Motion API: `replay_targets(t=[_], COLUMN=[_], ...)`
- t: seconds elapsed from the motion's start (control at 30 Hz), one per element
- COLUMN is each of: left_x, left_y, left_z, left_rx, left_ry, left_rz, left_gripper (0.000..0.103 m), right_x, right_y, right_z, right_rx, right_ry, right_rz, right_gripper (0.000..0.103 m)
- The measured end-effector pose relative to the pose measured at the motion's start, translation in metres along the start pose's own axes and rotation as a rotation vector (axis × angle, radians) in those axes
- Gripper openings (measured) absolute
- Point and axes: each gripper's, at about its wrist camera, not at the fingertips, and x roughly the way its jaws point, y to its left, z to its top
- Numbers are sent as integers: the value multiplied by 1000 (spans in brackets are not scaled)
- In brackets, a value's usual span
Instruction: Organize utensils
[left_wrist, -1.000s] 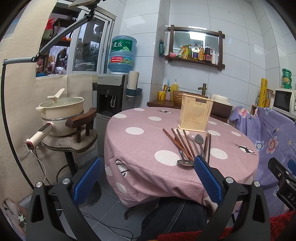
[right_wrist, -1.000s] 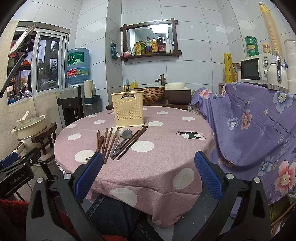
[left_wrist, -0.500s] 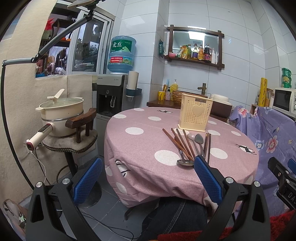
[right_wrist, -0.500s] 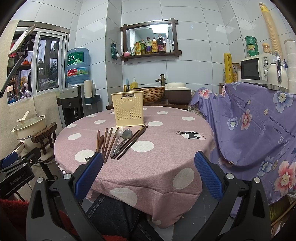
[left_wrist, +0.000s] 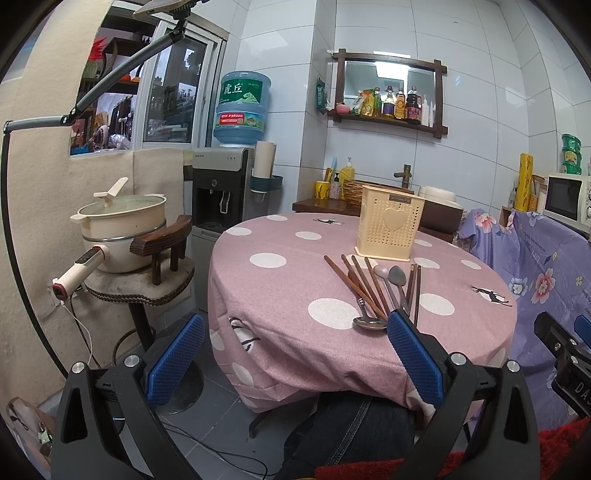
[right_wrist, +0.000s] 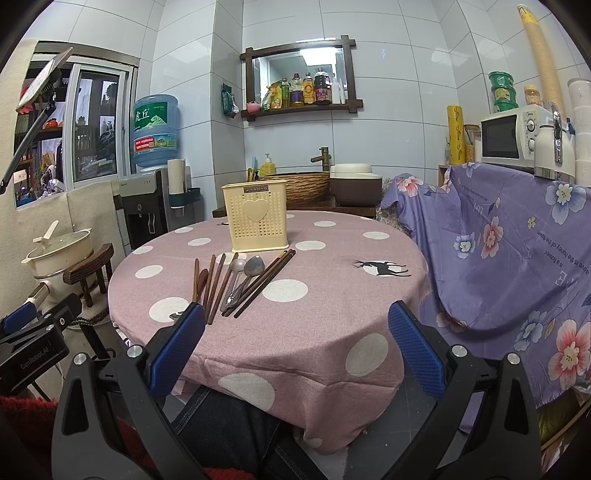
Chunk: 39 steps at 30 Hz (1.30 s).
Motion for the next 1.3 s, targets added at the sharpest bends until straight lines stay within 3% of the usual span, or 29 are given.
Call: replay_targets(t=[1.3], left_x=[0], left_y=[-3], left_z=[1], left_rx=[6], left_ry=[6], left_rz=[-1], left_gripper=[98], right_x=[1], right_y=[2], right_z=[-1], right_rx=[0], right_ry=[5], right_rz=[0], right_gripper=[98])
